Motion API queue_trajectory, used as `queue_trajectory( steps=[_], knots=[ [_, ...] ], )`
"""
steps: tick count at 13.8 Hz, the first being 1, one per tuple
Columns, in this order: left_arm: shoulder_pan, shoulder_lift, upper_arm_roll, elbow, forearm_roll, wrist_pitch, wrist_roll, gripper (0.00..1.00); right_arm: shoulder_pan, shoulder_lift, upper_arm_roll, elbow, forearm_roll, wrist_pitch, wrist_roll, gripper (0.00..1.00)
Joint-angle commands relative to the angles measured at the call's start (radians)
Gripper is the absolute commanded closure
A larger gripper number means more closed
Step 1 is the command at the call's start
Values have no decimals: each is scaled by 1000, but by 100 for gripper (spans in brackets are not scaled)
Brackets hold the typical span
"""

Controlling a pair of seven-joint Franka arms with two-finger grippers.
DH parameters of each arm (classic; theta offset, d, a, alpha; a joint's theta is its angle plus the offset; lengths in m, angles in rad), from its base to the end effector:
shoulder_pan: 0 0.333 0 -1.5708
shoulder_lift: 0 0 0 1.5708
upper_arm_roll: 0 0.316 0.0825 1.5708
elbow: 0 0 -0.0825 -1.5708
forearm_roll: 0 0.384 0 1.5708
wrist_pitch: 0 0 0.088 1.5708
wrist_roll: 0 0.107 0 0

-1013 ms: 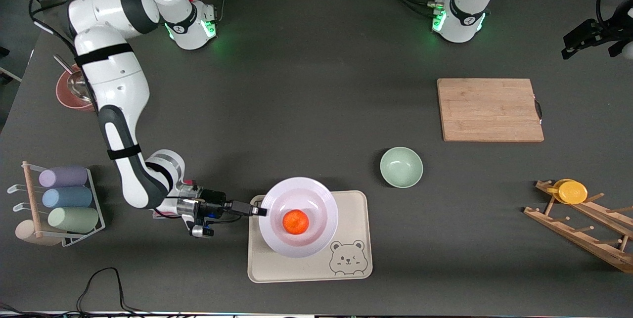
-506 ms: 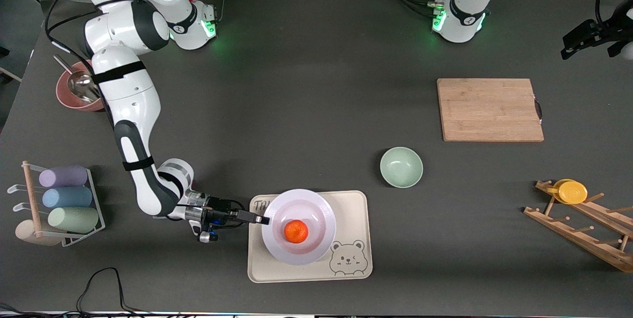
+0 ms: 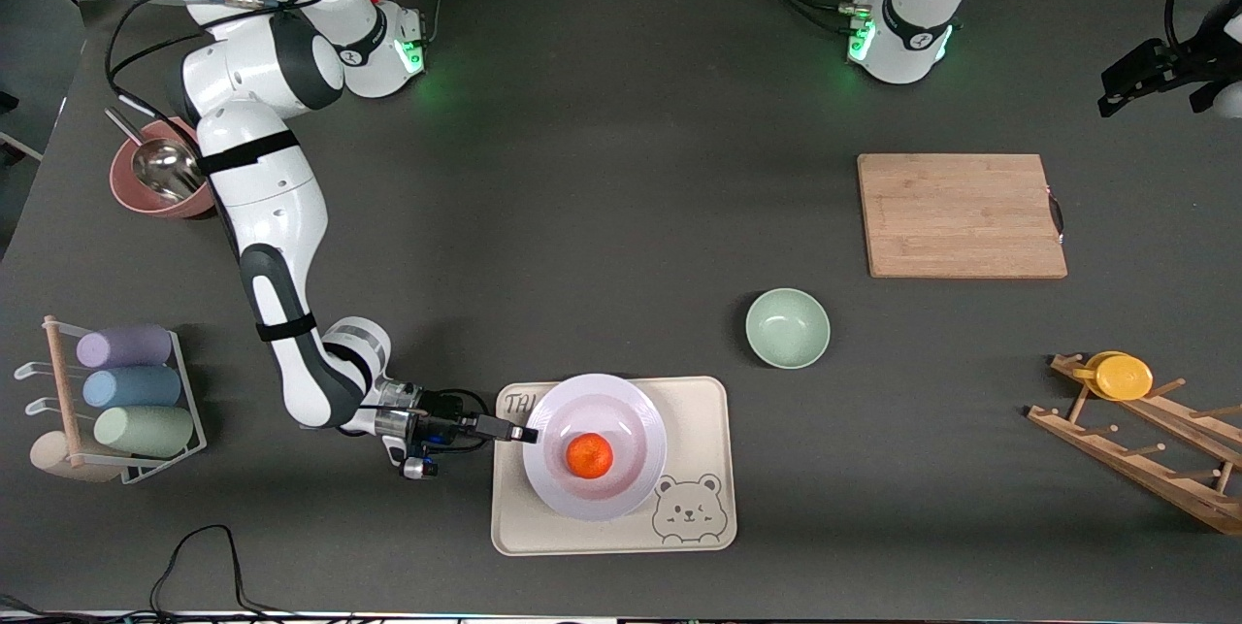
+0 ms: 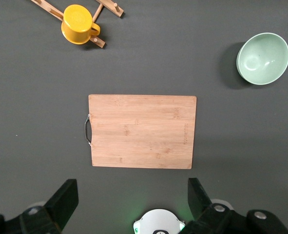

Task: Place orange and plate with both arms
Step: 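Lower the plate onto the bear tray and open the right gripper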

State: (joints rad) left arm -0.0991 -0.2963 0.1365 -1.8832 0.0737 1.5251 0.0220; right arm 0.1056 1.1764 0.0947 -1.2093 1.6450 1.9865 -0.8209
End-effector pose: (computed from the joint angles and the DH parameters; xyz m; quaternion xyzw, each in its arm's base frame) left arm 0.4531 0.0340 0.6220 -0.9993 -0.0046 0.0326 0.0161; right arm 0.7161 0.1882 0.0762 -0.7602 0.0725 -0.0649 0.6424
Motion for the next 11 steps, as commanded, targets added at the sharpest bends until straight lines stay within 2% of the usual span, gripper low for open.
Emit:
queue_trajectory(
  steps=[1,2,5,6,7,9,11],
  knots=[
    [-2,-10,-2,-19,15,7,9,0,11,32,-4,47,-13,1,-6,55],
    [-2,-10,-2,-19,15,12,7,0,11,32,-4,44,-13,1,-6,48],
    [-1,-10,-2,-19,14,9,6,0,11,32,-4,42,-14,1,-6,43],
    [2,-10,0,-19,12,4,6,0,11,32,-4,40,-14,1,-1,24],
    [2,-10,0,-19,9,3,4,0,8,31,-7,37,-19,1,-4,0],
    [4,-10,2,-19,6,-3,-1,0,13,26,-65,30,-28,-3,0,0],
    [4,-10,5,-19,1,-6,-2,0,8,14,-87,28,-115,-5,8,0]
  ],
)
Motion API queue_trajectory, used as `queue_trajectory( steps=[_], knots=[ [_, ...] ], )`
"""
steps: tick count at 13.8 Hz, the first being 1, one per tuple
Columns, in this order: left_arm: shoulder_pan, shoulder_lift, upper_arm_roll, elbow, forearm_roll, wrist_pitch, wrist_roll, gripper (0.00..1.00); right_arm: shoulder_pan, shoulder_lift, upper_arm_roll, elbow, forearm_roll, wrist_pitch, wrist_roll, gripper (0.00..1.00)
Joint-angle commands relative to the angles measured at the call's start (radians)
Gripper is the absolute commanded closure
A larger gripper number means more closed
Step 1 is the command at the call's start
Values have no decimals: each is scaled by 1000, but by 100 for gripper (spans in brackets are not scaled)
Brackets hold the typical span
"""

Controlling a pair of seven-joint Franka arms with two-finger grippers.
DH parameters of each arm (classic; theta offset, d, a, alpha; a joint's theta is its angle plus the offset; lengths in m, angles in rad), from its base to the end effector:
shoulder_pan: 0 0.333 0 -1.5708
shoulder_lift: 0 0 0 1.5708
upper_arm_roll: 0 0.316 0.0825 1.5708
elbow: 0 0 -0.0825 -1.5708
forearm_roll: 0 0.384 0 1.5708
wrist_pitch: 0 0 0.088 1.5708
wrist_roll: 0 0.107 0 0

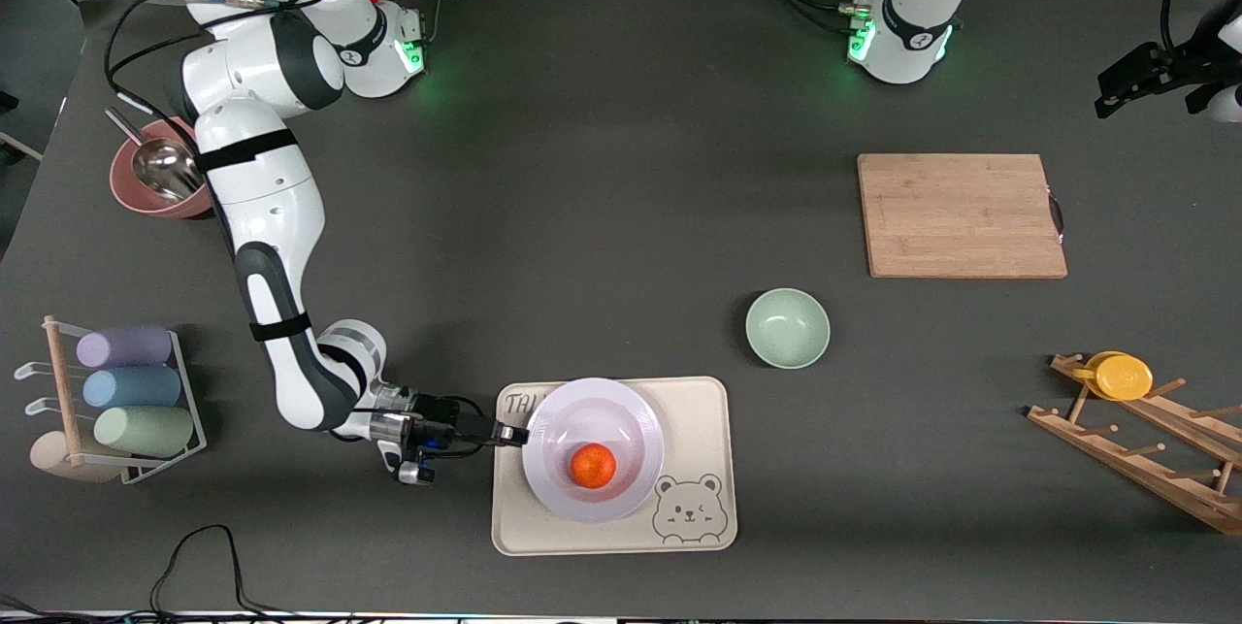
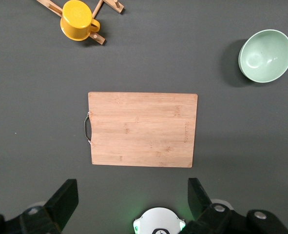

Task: Place orange and plate with both arms
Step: 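Lower the plate onto the bear tray and open the right gripper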

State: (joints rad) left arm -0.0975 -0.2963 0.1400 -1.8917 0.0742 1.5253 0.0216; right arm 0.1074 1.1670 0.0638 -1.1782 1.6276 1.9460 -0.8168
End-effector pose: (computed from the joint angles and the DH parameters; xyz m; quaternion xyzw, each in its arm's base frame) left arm 0.4526 0.0364 0.6179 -0.9992 -0.0070 0.0369 0.0157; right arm 0.7273 0.1790 0.0947 -0.7612 0.0483 -0.0724 0.6427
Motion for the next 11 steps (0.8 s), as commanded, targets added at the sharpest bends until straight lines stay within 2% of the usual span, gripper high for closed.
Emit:
queue_trajectory(
  steps=[1,4,6,10,11],
  knots=[
    [2,-11,3,-10,1,-7,-2,0,0,19,-59,-6,-116,34,10,0],
    [2,-14,3,-10,1,-11,-2,0,2,-18,-91,-41,-127,34,43,0],
    [2,-17,3,-10,-1,-16,-3,0,0,-68,-114,-58,-226,34,143,0],
    [4,-18,4,-9,-1,-25,-3,0,-21,-287,-121,-170,-466,28,478,0],
    [4,-18,3,-10,-1,-25,-3,0,-35,-327,-121,-193,-480,15,531,0]
  ],
)
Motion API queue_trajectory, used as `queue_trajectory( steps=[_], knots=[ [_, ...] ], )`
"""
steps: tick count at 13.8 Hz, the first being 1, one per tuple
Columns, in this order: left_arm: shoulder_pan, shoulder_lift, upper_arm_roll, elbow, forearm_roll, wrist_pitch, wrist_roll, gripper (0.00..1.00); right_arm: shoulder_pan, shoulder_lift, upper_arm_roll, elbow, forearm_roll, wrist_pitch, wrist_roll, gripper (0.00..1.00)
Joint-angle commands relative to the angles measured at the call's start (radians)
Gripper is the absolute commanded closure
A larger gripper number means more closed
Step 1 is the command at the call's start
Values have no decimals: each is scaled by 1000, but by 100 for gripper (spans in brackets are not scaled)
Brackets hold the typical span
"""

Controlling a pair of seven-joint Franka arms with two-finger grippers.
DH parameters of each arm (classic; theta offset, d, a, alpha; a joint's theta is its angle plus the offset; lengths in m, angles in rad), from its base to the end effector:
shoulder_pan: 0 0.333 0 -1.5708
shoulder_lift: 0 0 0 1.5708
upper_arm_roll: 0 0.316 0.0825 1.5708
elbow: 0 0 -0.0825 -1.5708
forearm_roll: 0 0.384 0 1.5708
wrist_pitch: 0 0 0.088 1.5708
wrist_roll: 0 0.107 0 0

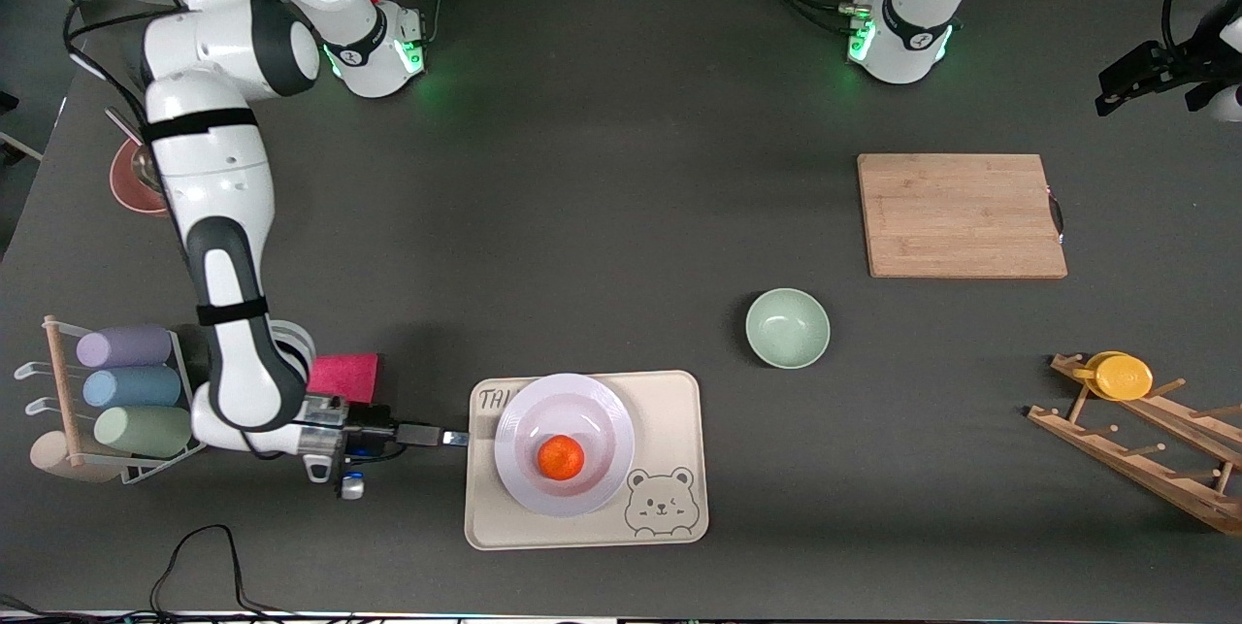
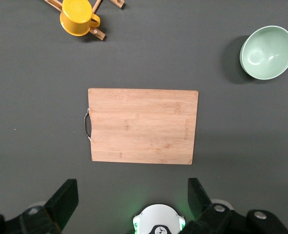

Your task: Place orange and plate with both arms

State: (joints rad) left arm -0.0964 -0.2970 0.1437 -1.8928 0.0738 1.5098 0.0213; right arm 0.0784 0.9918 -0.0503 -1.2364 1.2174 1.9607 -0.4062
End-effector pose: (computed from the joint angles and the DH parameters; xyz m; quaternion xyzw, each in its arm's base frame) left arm 0.4505 0.0387 0.6164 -0.9988 -0.0096 0.0449 0.0146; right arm 0.7431 0.0927 0.1730 -0.8672 0.0940 0.0170 0.4887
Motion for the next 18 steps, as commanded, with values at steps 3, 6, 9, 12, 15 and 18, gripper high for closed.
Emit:
queue_trajectory(
  steps=[3,6,9,12,15,18],
  knots=[
    [3,-21,1,-9,0,-14,-3,0,-20,-208,-9,-159,-90,-63,194,0],
    [0,-19,-3,-8,1,-14,-4,0,-26,-364,-6,-216,-342,-66,395,0],
    [-2,-24,-6,-9,1,-6,-4,0,-28,-528,-3,-274,-592,-120,477,0],
    [-8,-36,-18,-6,17,6,2,0,-46,-662,-3,-281,-858,-213,521,0],
    [1,-39,-19,-8,23,79,11,0,-83,-784,-3,-316,-984,-267,520,0],
    [1,-39,-19,-6,-5,95,8,0,-94,-899,-3,-353,-1098,-301,518,0]
  ],
)
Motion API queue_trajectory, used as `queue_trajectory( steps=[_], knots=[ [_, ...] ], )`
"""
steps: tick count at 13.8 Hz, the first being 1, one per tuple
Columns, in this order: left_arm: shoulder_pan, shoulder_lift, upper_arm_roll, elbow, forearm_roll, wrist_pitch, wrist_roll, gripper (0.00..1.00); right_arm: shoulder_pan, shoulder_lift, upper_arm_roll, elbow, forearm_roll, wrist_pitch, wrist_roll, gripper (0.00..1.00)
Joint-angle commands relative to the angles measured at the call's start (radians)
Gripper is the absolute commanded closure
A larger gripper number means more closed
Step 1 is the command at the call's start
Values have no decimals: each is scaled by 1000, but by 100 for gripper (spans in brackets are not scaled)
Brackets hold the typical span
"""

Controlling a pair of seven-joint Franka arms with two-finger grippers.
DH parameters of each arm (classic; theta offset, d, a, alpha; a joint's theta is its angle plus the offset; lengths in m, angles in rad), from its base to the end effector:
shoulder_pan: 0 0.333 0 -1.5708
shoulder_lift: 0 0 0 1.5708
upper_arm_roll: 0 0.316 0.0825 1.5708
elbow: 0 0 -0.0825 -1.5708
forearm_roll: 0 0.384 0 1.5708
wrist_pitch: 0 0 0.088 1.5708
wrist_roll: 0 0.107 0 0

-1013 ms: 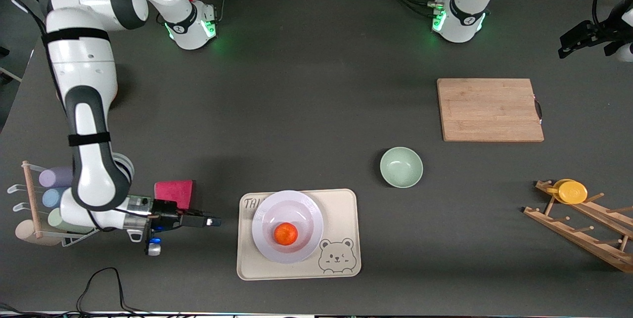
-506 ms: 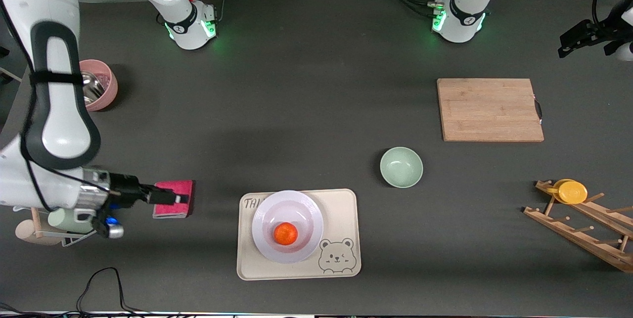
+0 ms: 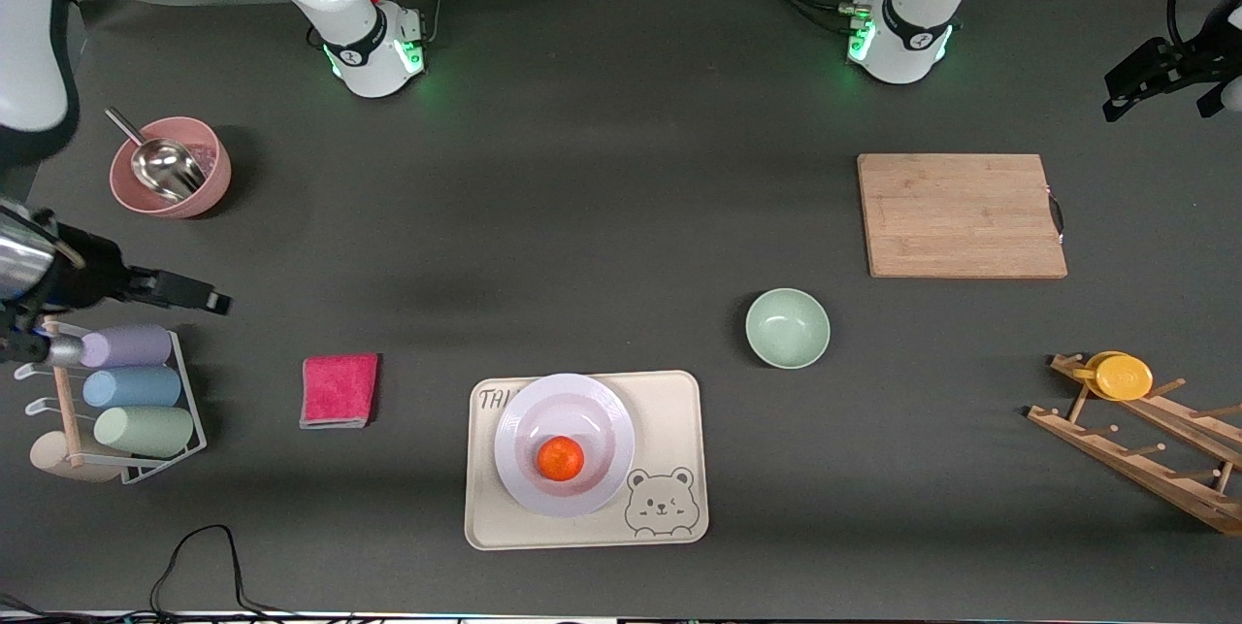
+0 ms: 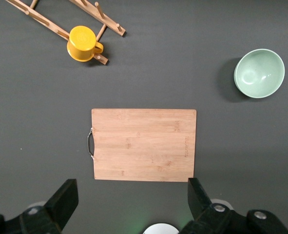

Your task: Place orange and plate with both arms

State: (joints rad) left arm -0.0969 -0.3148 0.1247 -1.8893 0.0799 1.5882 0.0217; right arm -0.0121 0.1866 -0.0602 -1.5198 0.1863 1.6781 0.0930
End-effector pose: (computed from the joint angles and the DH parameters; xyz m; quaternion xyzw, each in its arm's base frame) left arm 0.4545 0.0299 0.6331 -0.9998 0.0003 -0.0053 0.0208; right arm 0.6163 -0.0236 0.5502 -0.9918 0.0930 0.0148 0.0866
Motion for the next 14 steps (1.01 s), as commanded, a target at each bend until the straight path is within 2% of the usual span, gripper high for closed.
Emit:
queue_trajectory(
  steps=[1,4,5,8,14],
  knots=[
    [2,-24,-2,-10,-12,15,7,0,-15,-117,6,-71,-68,-37,17,0],
    [3,-30,0,-10,-14,7,7,0,-17,-167,6,-69,-146,-72,2,0],
    [3,-30,0,-10,-14,7,7,0,-17,-174,6,-68,-148,-72,-18,0],
    [2,-20,0,-11,-14,18,3,0,-17,-138,6,-7,-191,-74,-81,0],
    [-11,-10,-8,-10,-15,-7,-2,0,-8,-116,6,16,-191,-97,-70,0]
  ],
)
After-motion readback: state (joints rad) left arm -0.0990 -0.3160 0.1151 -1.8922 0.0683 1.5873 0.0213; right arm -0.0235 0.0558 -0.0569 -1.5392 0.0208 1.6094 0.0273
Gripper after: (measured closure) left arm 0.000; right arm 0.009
